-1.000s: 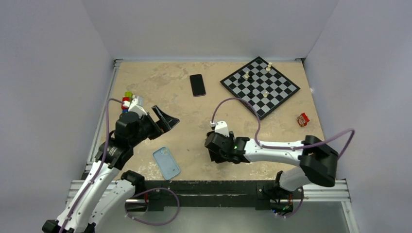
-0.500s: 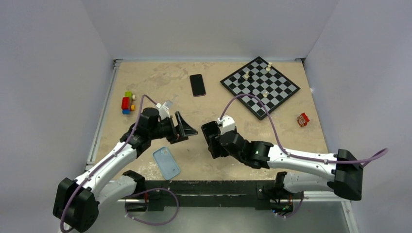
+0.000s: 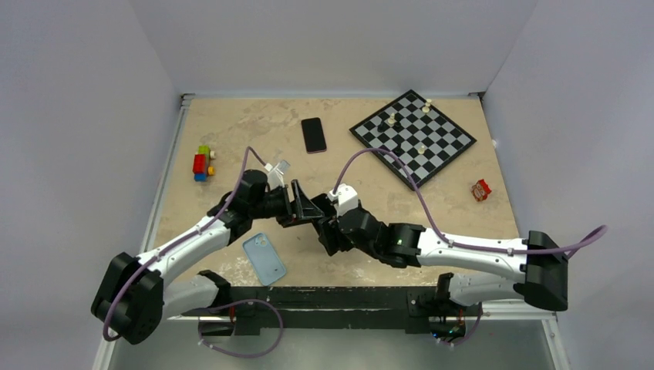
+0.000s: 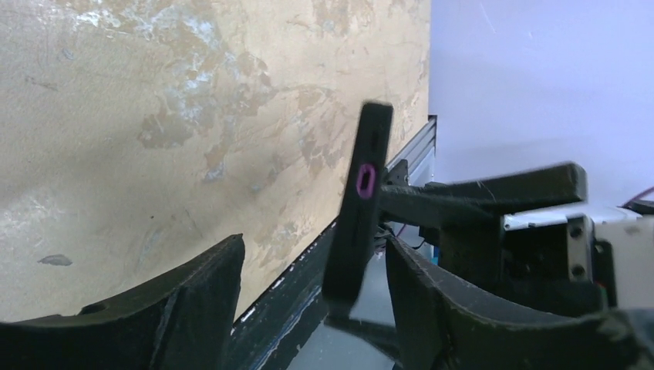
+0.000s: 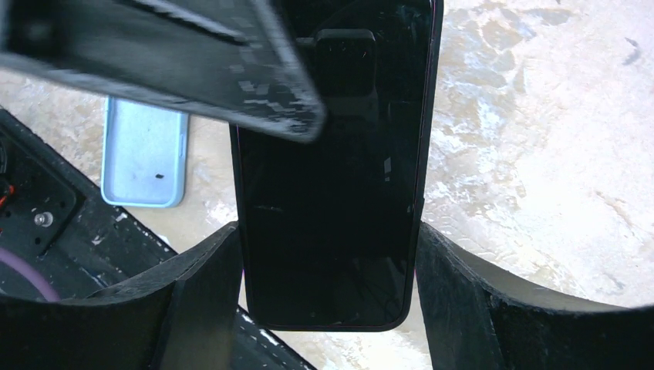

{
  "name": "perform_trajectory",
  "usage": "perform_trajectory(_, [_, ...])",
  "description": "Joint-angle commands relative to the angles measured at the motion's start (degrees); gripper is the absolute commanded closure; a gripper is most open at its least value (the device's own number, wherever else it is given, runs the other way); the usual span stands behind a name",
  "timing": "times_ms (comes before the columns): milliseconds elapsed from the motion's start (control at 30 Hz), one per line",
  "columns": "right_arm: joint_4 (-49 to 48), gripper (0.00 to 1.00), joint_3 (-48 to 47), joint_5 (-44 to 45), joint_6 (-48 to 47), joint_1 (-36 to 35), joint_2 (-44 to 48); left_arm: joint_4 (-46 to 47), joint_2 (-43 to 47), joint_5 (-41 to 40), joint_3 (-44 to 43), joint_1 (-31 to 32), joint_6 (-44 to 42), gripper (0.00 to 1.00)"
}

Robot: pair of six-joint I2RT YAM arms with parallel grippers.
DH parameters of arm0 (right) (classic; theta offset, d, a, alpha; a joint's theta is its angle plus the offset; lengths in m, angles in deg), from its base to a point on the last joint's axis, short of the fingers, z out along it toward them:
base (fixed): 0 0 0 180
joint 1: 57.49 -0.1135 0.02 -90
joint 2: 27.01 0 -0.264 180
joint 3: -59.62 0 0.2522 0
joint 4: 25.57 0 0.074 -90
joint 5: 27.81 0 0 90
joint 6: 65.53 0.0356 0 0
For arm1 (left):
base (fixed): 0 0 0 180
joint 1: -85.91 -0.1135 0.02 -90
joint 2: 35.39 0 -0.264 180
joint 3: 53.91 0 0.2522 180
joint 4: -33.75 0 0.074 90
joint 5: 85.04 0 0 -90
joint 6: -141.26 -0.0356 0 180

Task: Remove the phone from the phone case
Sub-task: Adjust the phone.

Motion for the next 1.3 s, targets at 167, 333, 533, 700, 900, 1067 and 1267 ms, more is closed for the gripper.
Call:
perform_trajectory(167, [-3.89, 1.0, -6.74, 2.47, -1.6, -3.02, -2.77, 3.22, -3.85, -0.85, -4.36, 0.37, -1.99, 0.68])
perform_trajectory(333, [-2.81, 1.0, -6.91, 2.95, 0.32, -3.15, -2.59, 3.56, 0.33, -2.37, -2.9, 0.36, -1.96, 1.0])
perform_trajectory(533, [-2.14, 0.22, -3.04, 0.63, 8.98, -3.17, 2.61, -2.71, 11.33, -13.54, -2.89, 0.24, -2.19, 1.0])
perform_trajectory(700, [-1.23, 0.17, 1.6, -0.43, 16.5, -3.17, 9.85, -9.0, 23.5, -32.46, -3.18, 0.17, -3.18, 1.0])
perform_trajectory(900, [-2.05, 0.15, 4.05, -2.91, 27.54, -1.99, 14.26, -7.98, 29.3, -38.01, -5.22, 0.06, -1.83, 1.0])
perform_trajectory(1067, [-30.79, 0.17, 14.56, -20.85, 38.4, 5.82, 19.73, 0.78, 31.93, -32.83, -0.94, 0.12, 8.24, 1.0])
perform_trajectory(1267, [-47.98, 0.11, 22.35, -19.56, 45.57, 8.43, 22.96, 12.48, 32.61, -26.75, 4.81, 0.08, 20.55, 1.0])
